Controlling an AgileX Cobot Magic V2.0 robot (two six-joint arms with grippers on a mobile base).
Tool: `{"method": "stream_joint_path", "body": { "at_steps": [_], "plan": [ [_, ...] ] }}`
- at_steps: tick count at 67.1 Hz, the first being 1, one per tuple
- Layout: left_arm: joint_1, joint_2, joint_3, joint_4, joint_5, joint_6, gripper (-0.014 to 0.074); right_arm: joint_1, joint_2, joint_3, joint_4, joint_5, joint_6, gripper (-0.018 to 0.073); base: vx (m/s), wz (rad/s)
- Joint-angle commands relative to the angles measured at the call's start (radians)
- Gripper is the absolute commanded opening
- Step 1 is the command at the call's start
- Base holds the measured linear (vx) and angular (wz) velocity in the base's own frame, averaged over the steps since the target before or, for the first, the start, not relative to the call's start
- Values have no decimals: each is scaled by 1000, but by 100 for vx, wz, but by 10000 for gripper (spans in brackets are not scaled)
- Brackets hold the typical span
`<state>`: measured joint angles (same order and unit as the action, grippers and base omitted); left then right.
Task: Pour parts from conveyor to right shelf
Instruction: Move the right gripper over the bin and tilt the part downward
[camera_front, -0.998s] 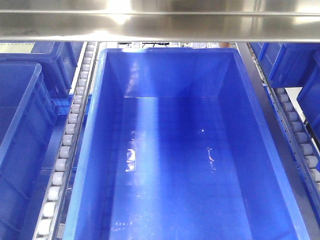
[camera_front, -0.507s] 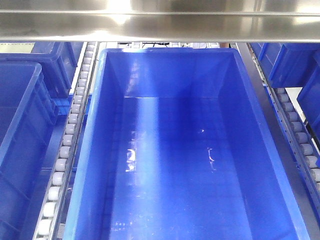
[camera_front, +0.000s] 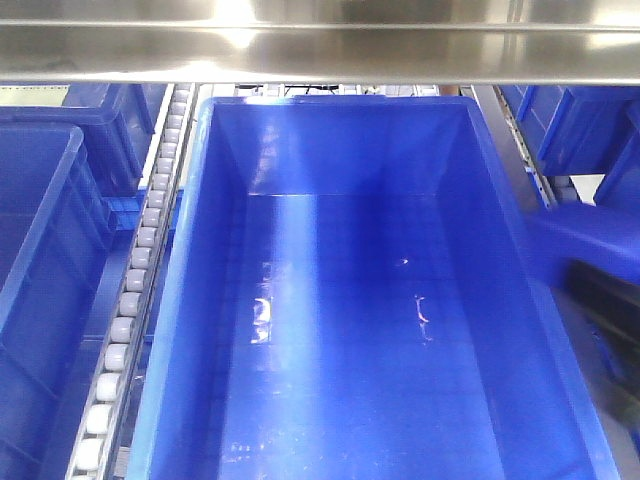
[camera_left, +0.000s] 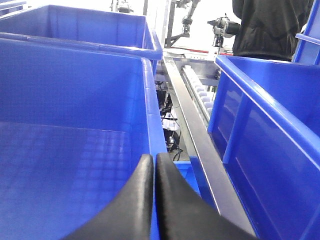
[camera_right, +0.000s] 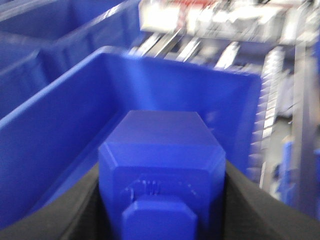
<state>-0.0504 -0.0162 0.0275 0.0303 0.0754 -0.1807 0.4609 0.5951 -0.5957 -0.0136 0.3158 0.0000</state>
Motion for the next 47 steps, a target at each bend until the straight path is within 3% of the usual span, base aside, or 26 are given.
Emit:
{"method": "stream_joint_path", "body": {
  "at_steps": [1, 12, 33, 47],
  "plan": [
    [-3, -7, 22, -9, -75, -4, -6, 65, 134, -95, -16, -66, -9, 9, 0, 0],
    [-3, -7, 22, -9, -75, -4, -6, 156, 408, -210, -49, -23, -9, 15, 0, 0],
    [-3, -7, 22, -9, -75, -4, -6, 158, 873, -484, -45, 294, 144, 27, 0, 0],
    [-3, -7, 22, -9, -75, -4, -6, 158, 1059, -669, -76, 441, 242, 69, 0, 0]
  ]
}}
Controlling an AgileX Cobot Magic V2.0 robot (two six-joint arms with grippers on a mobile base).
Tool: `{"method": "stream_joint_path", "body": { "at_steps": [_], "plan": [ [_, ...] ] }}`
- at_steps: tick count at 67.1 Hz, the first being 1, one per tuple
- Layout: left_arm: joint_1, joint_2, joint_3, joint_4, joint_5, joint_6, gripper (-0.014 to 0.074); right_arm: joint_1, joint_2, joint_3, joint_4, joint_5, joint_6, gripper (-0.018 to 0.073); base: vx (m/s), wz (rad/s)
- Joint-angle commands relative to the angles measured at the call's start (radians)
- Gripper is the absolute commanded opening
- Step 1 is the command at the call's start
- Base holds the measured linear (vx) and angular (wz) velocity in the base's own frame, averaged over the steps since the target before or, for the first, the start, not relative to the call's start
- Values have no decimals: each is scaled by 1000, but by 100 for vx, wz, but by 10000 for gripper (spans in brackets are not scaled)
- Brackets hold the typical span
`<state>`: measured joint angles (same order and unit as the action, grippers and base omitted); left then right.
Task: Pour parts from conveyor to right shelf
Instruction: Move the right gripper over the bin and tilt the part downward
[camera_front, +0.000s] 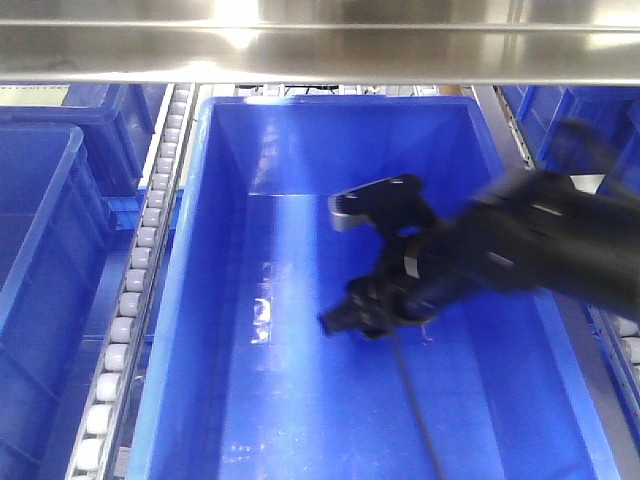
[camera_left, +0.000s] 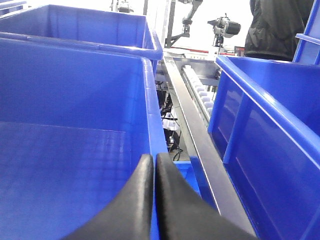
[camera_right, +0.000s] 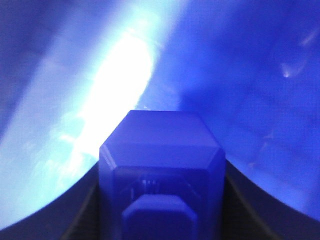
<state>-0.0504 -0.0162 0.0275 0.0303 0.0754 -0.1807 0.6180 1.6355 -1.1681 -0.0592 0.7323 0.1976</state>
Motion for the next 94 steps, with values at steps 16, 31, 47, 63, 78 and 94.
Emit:
{"method": "stream_joint_path", "body": {
  "at_steps": [16, 31, 47, 63, 78, 94],
  "plan": [
    [-3, -7, 22, -9, -75, -4, -6, 1, 151, -253, -40, 182, 58, 230, 0, 0],
    [-3, -7, 22, -9, -75, -4, -6, 1, 208, -311, -30, 225, 64, 427, 0, 0],
    [-3, -7, 22, -9, -75, -4, -6, 0, 209, -313, -25, 221, 56, 564, 0, 0],
    [-3, -7, 22, -9, -75, -4, -6, 0, 188, -309, -55, 178, 45, 569, 0, 0],
    [-3, -7, 22, -9, -75, -4, -6, 0, 101, -308, -62, 122, 45, 541, 0, 0],
    [-3, -7, 22, -9, -75, -4, -6, 1, -70, -145, -67, -75, 47, 526, 0, 0]
  ]
}}
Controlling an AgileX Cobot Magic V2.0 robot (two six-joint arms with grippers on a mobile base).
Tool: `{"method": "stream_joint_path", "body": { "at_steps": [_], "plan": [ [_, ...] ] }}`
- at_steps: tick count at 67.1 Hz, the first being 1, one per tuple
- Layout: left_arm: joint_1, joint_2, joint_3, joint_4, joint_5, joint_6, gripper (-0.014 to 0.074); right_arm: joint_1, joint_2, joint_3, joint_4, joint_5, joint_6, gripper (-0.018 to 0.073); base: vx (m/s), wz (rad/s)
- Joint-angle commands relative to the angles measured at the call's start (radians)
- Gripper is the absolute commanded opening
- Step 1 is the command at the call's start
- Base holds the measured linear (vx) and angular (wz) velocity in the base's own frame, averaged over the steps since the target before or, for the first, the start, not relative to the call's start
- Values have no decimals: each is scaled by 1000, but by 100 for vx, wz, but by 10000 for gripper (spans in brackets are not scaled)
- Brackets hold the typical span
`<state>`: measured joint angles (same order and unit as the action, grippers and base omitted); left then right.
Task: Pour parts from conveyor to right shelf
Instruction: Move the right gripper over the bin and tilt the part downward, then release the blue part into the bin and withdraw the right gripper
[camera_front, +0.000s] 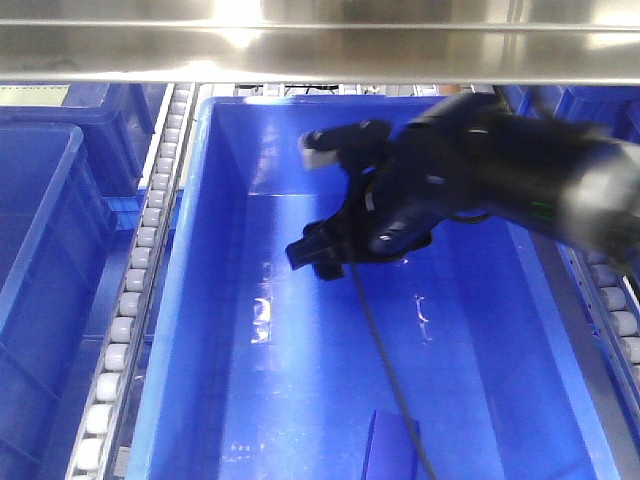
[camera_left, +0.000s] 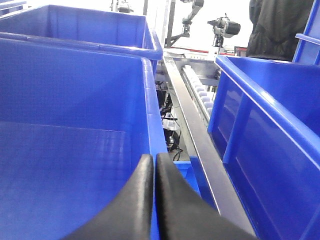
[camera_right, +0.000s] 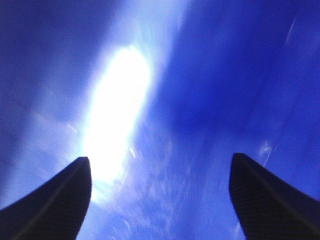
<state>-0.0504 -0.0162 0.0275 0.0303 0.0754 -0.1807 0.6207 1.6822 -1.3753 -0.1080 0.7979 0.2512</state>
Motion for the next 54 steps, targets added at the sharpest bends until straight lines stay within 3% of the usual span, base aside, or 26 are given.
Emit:
{"method": "stream_joint_path", "body": {
  "at_steps": [1, 15, 35, 54],
  "plan": [
    [-3, -7, 22, -9, -75, -4, -6, -2, -139, 82, -18, -160, -6, 526, 0, 0],
    [-3, -7, 22, -9, -75, -4, -6, 0, -382, 358, -22, -363, -9, 526, 0, 0],
    [-3, -7, 22, -9, -75, -4, -6, -1, -691, 588, -73, -397, -11, 513, 0, 0],
    [-3, -7, 22, -9, -75, -4, -6, -1, -1071, 803, -71, -447, -87, 447, 0, 0]
  ]
}}
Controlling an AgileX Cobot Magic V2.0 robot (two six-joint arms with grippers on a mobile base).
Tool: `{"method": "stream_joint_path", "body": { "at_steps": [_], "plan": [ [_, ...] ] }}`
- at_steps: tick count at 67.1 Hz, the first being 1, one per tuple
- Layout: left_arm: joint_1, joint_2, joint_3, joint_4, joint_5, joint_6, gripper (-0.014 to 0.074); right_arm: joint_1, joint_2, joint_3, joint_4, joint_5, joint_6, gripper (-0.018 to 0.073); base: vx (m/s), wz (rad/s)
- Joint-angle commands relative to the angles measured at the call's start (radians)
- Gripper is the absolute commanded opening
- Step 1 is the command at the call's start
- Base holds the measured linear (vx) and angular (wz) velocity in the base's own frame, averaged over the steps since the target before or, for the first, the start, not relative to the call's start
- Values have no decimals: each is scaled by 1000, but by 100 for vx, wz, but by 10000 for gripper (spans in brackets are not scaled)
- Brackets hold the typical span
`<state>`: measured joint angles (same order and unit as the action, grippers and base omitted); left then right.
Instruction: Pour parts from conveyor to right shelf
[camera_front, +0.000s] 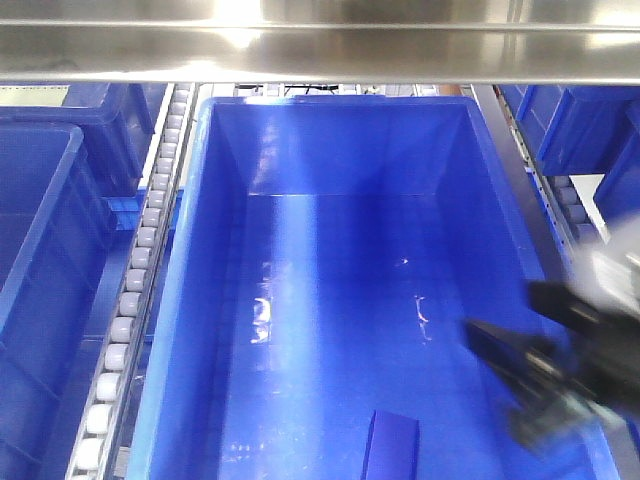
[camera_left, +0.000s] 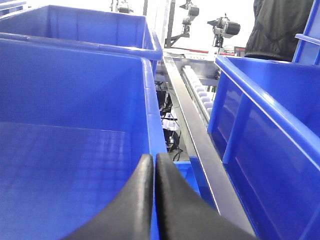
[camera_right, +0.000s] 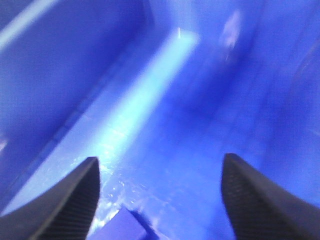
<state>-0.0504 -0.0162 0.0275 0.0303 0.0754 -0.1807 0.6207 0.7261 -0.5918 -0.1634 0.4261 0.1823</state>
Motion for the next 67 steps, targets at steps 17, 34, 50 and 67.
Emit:
{"method": "stream_joint_path", "body": {
  "at_steps": [17, 34, 50, 67],
  "plan": [
    [-3, -7, 22, -9, -75, -4, -6, -1, -486, 135, -6, -18, -65, 323, 0, 0],
    [-3, -7, 22, -9, -75, -4, -6, -1, -612, 163, 19, 10, -65, 41, 0, 0],
    [-3, -7, 22, -9, -75, -4, -6, -1, -612, 163, 17, -18, -65, -8, 0, 0],
    [-3, -7, 22, -9, -75, -4, -6, -1, -612, 163, 19, 10, -65, -8, 0, 0]
  ]
}}
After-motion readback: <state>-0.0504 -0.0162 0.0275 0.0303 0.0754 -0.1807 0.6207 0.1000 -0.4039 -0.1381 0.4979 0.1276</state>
